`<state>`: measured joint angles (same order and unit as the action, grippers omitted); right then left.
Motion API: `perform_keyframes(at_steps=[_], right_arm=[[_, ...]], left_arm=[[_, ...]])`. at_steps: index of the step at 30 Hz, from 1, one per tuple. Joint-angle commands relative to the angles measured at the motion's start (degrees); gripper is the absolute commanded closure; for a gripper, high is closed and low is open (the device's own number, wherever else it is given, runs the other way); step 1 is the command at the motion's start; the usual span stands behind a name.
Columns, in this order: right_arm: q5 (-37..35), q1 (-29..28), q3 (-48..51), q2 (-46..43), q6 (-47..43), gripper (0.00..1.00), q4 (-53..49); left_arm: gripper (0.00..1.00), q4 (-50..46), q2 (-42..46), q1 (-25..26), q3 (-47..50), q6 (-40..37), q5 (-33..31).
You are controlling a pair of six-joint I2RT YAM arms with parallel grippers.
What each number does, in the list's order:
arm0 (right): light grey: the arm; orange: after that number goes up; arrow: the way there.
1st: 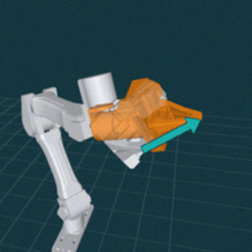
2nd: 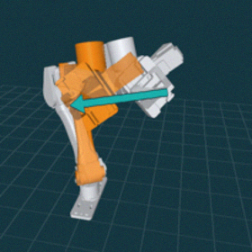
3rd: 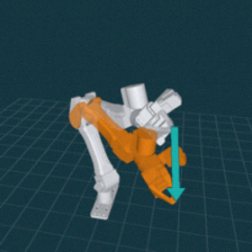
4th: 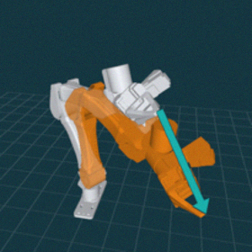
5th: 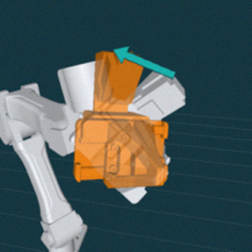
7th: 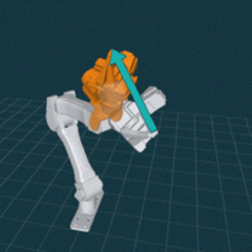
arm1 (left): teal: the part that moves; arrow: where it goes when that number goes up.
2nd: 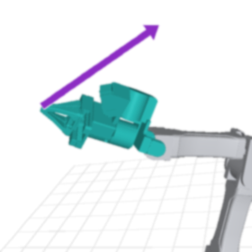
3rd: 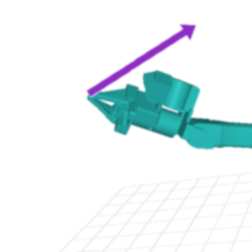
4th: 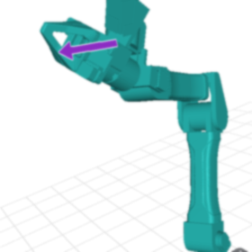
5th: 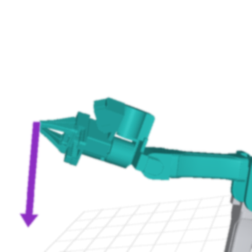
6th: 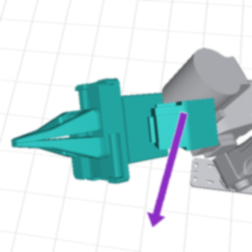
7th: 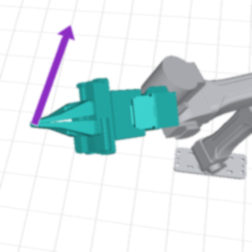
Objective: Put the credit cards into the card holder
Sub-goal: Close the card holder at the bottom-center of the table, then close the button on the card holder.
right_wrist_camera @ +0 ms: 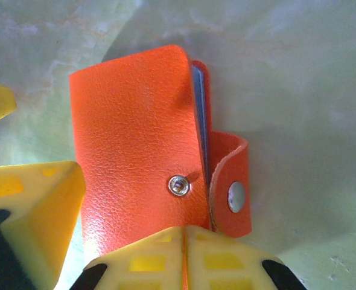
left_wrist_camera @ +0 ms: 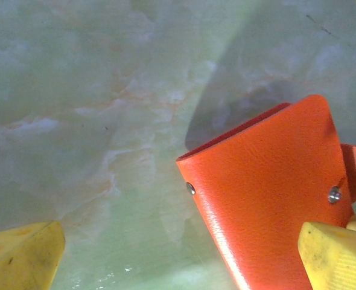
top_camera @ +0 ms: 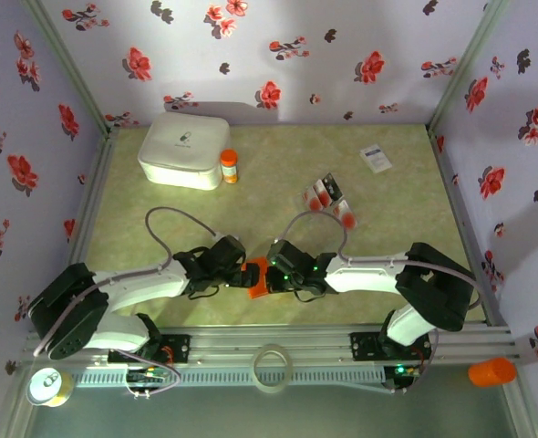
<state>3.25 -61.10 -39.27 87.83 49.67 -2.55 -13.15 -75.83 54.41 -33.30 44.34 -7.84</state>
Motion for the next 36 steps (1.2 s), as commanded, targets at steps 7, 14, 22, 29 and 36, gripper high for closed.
perform_keyframes(at_steps=[7,14,22,29,36], right_arm=[[0.24,0.42,0.52,-1.28,0.57,0.89,-0.77],[-3.41,3.82,-0.26,-9.43,-1.61,0.84,-9.07],[-1.9,7.42,-0.8,-11.08,-4.32,0.67,-13.04],[1.09,7.49,-4.46,-5.87,-7.13,0.61,-14.32],[2.1,7.48,-8.07,-1.7,-9.23,0.6,-15.67]], left_arm=[[0.0,-2.48,-3.13,1.4,-1.87,-2.93,-3.98],[0.0,-8.43,-6.09,3.1,-4.52,-3.49,-6.86],[0.0,-10.42,-7.48,4.12,-5.36,-3.01,-8.51],[0.0,-10.63,-7.85,4.44,-5.2,-2.94,-8.95],[0.0,-10.17,-7.8,4.47,-4.72,-2.76,-8.95]])
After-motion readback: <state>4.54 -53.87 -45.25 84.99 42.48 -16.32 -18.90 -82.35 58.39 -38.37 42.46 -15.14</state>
